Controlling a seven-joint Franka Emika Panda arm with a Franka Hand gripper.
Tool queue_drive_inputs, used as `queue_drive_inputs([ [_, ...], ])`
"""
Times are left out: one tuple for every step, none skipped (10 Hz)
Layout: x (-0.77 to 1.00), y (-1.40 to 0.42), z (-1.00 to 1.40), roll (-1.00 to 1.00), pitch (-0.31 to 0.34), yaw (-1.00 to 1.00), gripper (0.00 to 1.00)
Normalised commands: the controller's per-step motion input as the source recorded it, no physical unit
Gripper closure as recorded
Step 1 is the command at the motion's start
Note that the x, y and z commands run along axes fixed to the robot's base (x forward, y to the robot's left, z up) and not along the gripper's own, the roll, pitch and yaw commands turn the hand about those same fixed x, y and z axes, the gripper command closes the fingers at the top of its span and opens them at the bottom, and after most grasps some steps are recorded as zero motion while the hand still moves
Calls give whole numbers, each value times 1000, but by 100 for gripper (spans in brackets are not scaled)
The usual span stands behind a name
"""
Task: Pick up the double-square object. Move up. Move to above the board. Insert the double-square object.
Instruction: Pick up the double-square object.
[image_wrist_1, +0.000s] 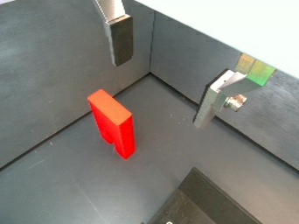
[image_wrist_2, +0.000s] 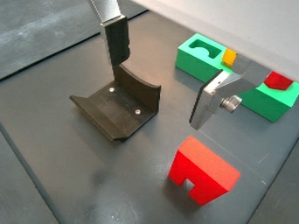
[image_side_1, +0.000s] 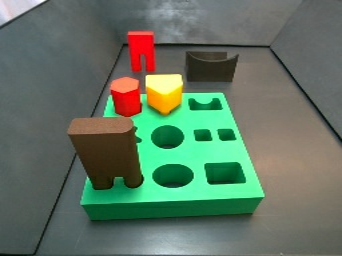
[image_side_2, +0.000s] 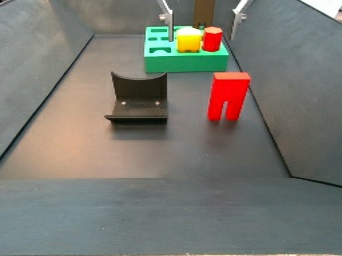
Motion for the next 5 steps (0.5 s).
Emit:
queue_drive_inputs([
  [-920,143,-197,0,-130,-300,0],
  [-969,0,-389,0,-200,-169,0],
  [-969,-20,-423,0,-237,-89,0],
  [-929,-143,-389,0,-290,-3,0],
  [-766,-171,-334,-7,-323,6,0],
])
